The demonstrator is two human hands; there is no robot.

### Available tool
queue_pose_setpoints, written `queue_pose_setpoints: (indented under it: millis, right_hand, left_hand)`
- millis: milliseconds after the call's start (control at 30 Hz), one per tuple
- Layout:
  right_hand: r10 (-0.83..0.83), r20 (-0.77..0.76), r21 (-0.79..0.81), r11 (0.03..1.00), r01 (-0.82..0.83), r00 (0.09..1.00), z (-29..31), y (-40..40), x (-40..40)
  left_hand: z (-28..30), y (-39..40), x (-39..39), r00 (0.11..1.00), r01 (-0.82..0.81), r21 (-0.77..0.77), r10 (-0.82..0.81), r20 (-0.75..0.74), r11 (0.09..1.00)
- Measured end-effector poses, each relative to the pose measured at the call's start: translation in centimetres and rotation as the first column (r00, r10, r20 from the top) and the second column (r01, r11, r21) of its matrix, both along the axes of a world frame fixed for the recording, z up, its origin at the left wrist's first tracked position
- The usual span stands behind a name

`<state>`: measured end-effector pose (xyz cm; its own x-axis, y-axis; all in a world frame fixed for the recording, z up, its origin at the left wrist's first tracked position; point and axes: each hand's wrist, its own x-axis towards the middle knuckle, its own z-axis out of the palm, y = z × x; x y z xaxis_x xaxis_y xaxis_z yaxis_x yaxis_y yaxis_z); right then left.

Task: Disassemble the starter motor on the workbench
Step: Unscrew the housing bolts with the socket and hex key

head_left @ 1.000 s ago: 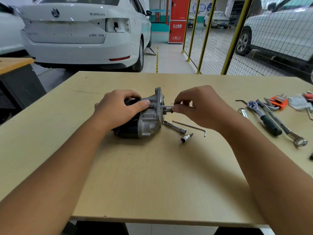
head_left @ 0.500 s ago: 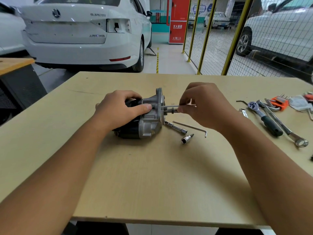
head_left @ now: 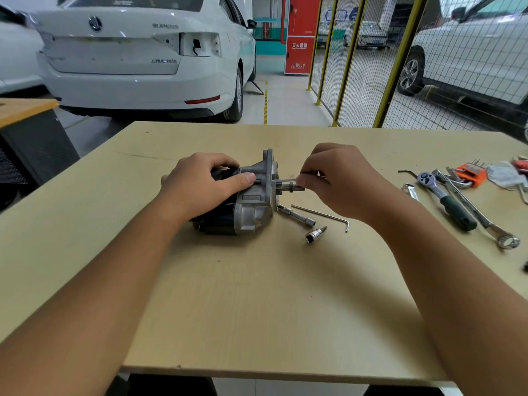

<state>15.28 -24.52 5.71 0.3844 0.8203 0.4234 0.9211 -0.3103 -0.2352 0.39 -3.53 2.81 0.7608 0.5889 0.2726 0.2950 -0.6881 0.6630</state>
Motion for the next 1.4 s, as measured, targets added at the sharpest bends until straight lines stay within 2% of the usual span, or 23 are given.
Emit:
queue_pose_setpoints:
  millis: [167, 500, 767, 1000, 1200, 1300, 1400]
  right_hand:
    - [-0.049, 0.028, 0.033, 0.998, 0.048, 0.998, 0.11, -0.02, -0.07]
    - [0.028, -0.046, 0.013, 1.0, -0.027, 0.999, -0.53, 0.21, 0.2]
    - [-0.045, 0.056, 0.047, 0.998, 0.043, 0.997, -0.19, 0.21, -0.33]
    - [0.006, -0.011, 0.106, 0.994, -0.005, 1.0, -0.44, 0.27, -0.34]
    - [0.019, -0.033, 0.035, 0.999, -0.018, 0.999, -0.55, 0.33, 0.08]
    - [-0.003, 0.018, 0.009, 1.0, 0.003, 1.0, -0.48, 0.34, -0.07]
    - [-0.053, 0.038, 0.043, 0.998, 0.051, 0.998, -0.37, 0.24, -0.25]
  left_hand:
    - [0.08, -0.05, -0.07, 1.0, 0.005, 0.008, -0.005, -0.01, 1.0]
    - [0.09, -0.06, 0.01, 1.0, -0.009, 0.019, 0.01, -0.014, 1.0]
    - [0.14, -0.1, -0.13, 1.0, 0.01, -0.003, -0.01, -0.003, 1.0]
    - [0.15, -0.2, -0.1, 1.0, -0.005, 0.019, 0.006, -0.007, 1.0]
    - [0.22, -0.35, -0.16, 1.0, -0.008, 0.015, 0.008, -0.005, 1.0]
    - [0.3, -0.34, -0.16, 1.0, -0.004, 0.004, 0.004, -0.003, 1.0]
    - [0.24, -0.31, -0.16, 1.0, 0.003, 0.002, -0.003, -0.004, 1.0]
